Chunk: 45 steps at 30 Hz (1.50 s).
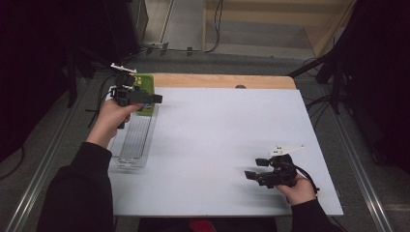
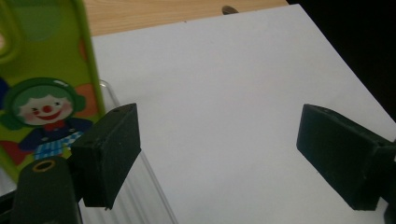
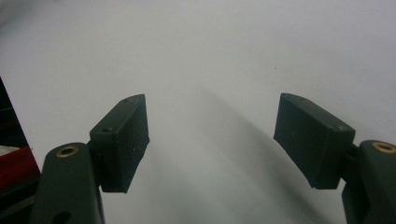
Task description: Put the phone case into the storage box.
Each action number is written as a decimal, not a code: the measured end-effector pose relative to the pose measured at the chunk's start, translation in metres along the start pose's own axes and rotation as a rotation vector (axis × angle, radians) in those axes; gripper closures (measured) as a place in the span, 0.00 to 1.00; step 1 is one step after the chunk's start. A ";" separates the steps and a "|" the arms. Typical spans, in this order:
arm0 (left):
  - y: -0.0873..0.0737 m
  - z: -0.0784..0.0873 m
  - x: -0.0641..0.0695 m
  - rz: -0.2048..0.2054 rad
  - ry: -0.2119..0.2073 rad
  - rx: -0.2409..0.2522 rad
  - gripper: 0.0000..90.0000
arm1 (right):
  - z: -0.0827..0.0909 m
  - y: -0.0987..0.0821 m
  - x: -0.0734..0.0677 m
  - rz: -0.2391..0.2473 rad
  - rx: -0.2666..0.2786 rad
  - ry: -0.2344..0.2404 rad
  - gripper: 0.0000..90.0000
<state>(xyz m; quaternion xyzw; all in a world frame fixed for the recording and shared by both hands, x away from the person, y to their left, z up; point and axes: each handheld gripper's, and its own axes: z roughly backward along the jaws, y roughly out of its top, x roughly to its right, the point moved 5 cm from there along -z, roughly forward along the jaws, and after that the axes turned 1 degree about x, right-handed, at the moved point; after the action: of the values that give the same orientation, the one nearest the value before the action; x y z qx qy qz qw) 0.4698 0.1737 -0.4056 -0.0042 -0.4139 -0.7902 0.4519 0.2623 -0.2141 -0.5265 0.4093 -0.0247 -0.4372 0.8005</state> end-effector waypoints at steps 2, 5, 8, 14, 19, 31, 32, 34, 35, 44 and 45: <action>-0.002 -0.003 0.004 -0.010 -0.008 -0.007 0.16 | 0.000 0.000 0.000 -0.001 -0.002 0.001 0.27; -0.005 -0.006 0.010 -0.024 -0.025 -0.014 0.16 | 0.000 0.000 0.001 -0.001 -0.002 0.002 0.27; -0.008 -0.010 0.013 -0.022 -0.031 -0.010 0.16 | 0.000 0.000 0.001 -0.010 -0.003 0.004 0.27; -0.013 -0.017 0.021 -0.040 -0.065 -0.012 0.16 | 0.001 0.000 0.002 -0.037 0.004 0.025 0.27; -0.019 -0.018 0.029 -0.061 -0.102 -0.010 0.17 | 0.001 0.001 0.003 -0.053 0.006 0.034 0.27; -0.033 -0.024 0.042 -0.084 -0.140 -0.016 0.18 | 0.002 0.002 0.005 -0.074 0.004 0.040 0.27; -0.035 -0.024 0.043 -0.088 -0.140 -0.016 0.18 | 0.002 0.002 0.005 -0.075 0.005 0.041 0.27; -0.037 -0.024 0.043 -0.082 -0.146 -0.014 0.18 | 0.002 0.002 0.005 -0.074 0.004 0.041 0.27; -0.038 -0.024 0.044 -0.084 -0.148 -0.013 0.18 | 0.002 0.002 0.005 -0.075 0.004 0.041 0.27; -0.054 -0.022 0.050 -0.083 -0.172 0.011 0.18 | 0.002 0.002 0.006 -0.076 0.001 0.037 0.27; -0.056 -0.021 0.050 -0.083 -0.177 0.011 0.18 | 0.002 0.002 0.005 -0.077 0.000 0.037 0.27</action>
<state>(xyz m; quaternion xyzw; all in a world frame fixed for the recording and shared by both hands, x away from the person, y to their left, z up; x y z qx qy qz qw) 0.4077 0.1377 -0.4369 -0.0544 -0.4564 -0.8026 0.3803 0.2656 -0.2186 -0.5256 0.4180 0.0058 -0.4602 0.7832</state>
